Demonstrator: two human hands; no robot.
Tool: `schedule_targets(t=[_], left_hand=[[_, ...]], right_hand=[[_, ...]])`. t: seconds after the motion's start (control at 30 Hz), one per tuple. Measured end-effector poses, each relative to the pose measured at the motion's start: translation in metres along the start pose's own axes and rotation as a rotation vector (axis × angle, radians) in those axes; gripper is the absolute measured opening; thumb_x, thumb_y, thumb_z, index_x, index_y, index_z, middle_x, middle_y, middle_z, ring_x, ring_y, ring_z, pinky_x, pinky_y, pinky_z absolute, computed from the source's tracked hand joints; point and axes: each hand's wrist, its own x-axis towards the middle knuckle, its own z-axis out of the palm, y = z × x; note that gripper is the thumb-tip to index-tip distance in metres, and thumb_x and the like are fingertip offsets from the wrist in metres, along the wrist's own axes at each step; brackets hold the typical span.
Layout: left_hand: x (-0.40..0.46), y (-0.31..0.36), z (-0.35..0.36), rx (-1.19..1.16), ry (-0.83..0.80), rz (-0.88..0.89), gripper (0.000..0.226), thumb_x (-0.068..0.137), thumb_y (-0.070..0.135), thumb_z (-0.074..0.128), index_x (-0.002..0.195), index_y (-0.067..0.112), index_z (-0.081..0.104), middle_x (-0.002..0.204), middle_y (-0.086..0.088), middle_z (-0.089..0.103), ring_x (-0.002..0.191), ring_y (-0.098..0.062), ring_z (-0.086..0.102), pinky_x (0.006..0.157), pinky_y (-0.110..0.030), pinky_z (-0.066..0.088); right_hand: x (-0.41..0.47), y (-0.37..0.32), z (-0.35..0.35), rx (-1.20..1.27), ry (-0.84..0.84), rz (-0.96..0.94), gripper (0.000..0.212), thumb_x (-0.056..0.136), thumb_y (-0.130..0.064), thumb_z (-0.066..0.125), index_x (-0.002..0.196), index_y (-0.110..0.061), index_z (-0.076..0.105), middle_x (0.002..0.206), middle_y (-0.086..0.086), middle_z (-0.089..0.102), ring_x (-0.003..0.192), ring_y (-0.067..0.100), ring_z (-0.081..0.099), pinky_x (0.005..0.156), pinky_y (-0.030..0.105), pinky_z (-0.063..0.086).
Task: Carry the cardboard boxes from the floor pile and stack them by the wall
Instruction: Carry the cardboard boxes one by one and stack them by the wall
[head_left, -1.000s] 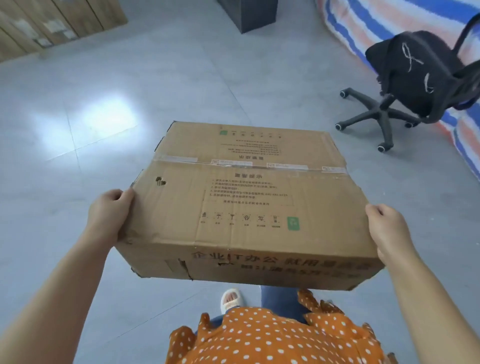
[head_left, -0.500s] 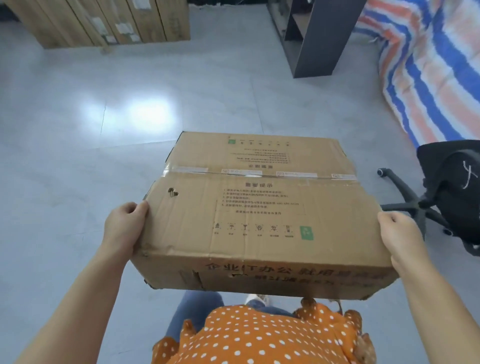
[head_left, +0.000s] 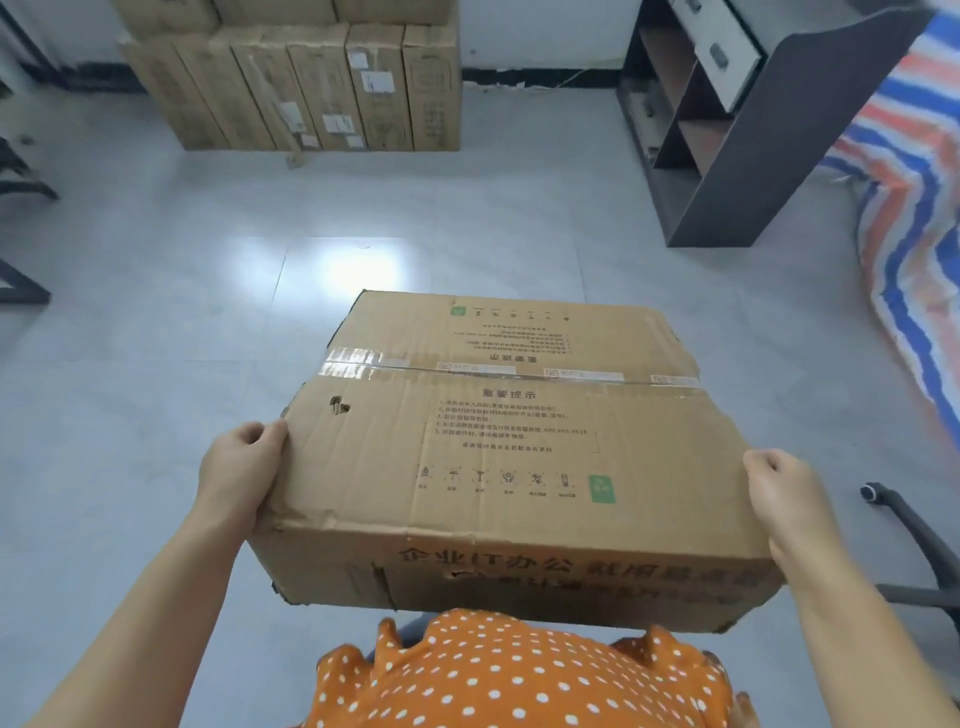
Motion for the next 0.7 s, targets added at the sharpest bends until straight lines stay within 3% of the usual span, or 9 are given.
schedule_targets(t=[0.07, 0.17, 0.27, 0.37, 0.43, 0.57, 0.7], left_hand=[[0.035, 0.019, -0.008, -0.018, -0.004, 0.021, 0.036, 0.092, 0.029, 0.049, 0.087, -0.006, 0.058, 0.082, -0.013, 0.053, 0.075, -0.024, 0.048, 0.071, -0.038, 0.040], [0.079, 0.043, -0.017, -0.001, 0.004, 0.033, 0.019, 0.091, 0.028, 0.048, 0.084, 0.012, 0.055, 0.083, -0.009, 0.047, 0.076, -0.020, 0.042, 0.070, -0.034, 0.034], [0.122, 0.062, -0.022, -0.015, 0.052, 0.022, 0.032, 0.091, 0.028, 0.048, 0.081, -0.002, 0.055, 0.079, -0.010, 0.046, 0.073, -0.021, 0.041, 0.068, -0.035, 0.033], [0.162, 0.079, -0.024, -0.019, 0.080, -0.011, 0.038, 0.091, 0.028, 0.047, 0.087, -0.009, 0.056, 0.079, -0.010, 0.048, 0.073, -0.021, 0.041, 0.067, -0.035, 0.033], [0.192, 0.094, -0.021, -0.033, 0.105, -0.027, 0.037, 0.091, 0.028, 0.047, 0.087, -0.007, 0.057, 0.080, -0.011, 0.048, 0.073, -0.022, 0.042, 0.068, -0.035, 0.034], [0.256, 0.129, -0.002, -0.062, 0.142, -0.035, 0.018, 0.089, 0.029, 0.046, 0.081, 0.015, 0.055, 0.080, -0.006, 0.046, 0.073, -0.019, 0.040, 0.068, -0.034, 0.032], [0.326, 0.175, 0.020, -0.109, 0.195, -0.057, 0.020, 0.091, 0.027, 0.047, 0.080, 0.011, 0.055, 0.081, -0.008, 0.048, 0.074, -0.020, 0.042, 0.069, -0.034, 0.035]], right_hand=[[0.018, -0.030, 0.021, 0.014, 0.003, -0.006, 0.026, 0.096, -0.013, 0.038, 0.076, 0.003, 0.044, 0.075, 0.012, 0.036, 0.068, 0.021, 0.031, 0.061, 0.035, 0.018], [0.039, -0.070, 0.049, 0.002, 0.009, -0.013, 0.028, 0.097, -0.014, 0.038, 0.079, 0.005, 0.046, 0.077, 0.013, 0.039, 0.071, 0.023, 0.034, 0.063, 0.035, 0.022], [0.069, -0.111, 0.075, 0.011, 0.004, -0.041, 0.035, 0.098, -0.016, 0.037, 0.094, 0.017, 0.048, 0.081, 0.013, 0.042, 0.073, 0.023, 0.036, 0.064, 0.035, 0.024], [0.104, -0.149, 0.102, 0.008, -0.015, -0.078, 0.028, 0.097, -0.013, 0.036, 0.077, 0.006, 0.043, 0.077, 0.013, 0.035, 0.071, 0.022, 0.031, 0.062, 0.035, 0.018], [0.132, -0.179, 0.122, -0.001, -0.026, -0.094, 0.021, 0.096, -0.011, 0.036, 0.076, -0.004, 0.041, 0.076, 0.013, 0.034, 0.069, 0.021, 0.030, 0.060, 0.035, 0.016], [0.201, -0.240, 0.163, -0.031, -0.060, -0.122, 0.022, 0.095, -0.010, 0.035, 0.072, -0.011, 0.034, 0.070, 0.010, 0.028, 0.066, 0.021, 0.025, 0.059, 0.035, 0.013], [0.279, -0.318, 0.196, -0.059, -0.090, -0.171, 0.025, 0.096, -0.011, 0.034, 0.071, -0.009, 0.036, 0.069, 0.012, 0.031, 0.063, 0.023, 0.027, 0.056, 0.035, 0.016]])
